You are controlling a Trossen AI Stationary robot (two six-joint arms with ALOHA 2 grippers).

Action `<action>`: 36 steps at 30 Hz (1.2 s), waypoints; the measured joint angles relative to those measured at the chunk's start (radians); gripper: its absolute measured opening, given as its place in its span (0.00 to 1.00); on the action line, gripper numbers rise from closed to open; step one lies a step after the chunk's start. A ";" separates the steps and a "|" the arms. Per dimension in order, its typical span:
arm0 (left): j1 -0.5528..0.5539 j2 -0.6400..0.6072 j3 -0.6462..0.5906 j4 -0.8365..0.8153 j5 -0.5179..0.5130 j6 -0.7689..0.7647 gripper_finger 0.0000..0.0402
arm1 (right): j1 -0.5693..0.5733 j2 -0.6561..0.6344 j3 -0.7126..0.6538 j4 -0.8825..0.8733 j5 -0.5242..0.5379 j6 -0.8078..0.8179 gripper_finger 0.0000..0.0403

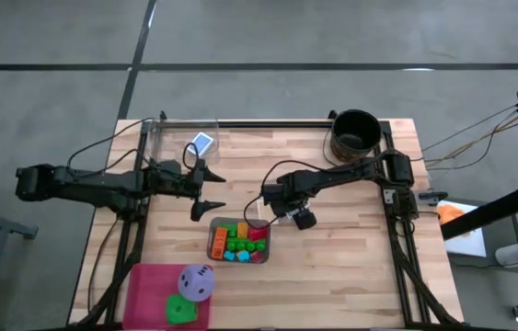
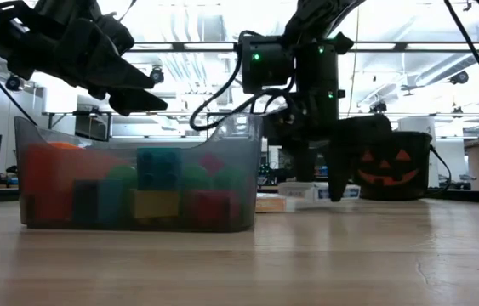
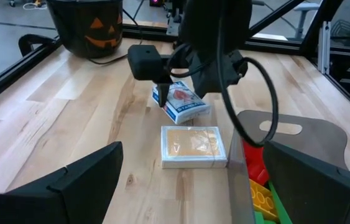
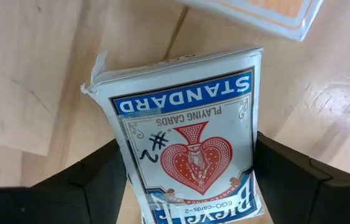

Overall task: Pick & Place Toys
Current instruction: Put the white playing card into the transparent bin

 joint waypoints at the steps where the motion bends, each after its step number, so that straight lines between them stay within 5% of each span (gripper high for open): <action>1: 0.000 0.000 0.000 0.000 0.000 0.000 0.96 | 0.001 -0.002 -0.001 0.006 -0.002 0.002 0.72; 15: 0.000 0.000 0.000 0.004 -0.014 0.011 0.96 | -0.002 -0.063 -0.084 0.152 -0.081 0.025 0.72; 24: 0.000 0.000 0.000 0.004 -0.008 0.055 0.96 | -0.016 -0.217 -0.101 0.242 -0.084 0.028 0.72; 36: 0.000 0.002 0.000 0.026 0.012 0.043 0.96 | -0.054 -0.398 -0.306 0.876 -0.293 0.034 0.72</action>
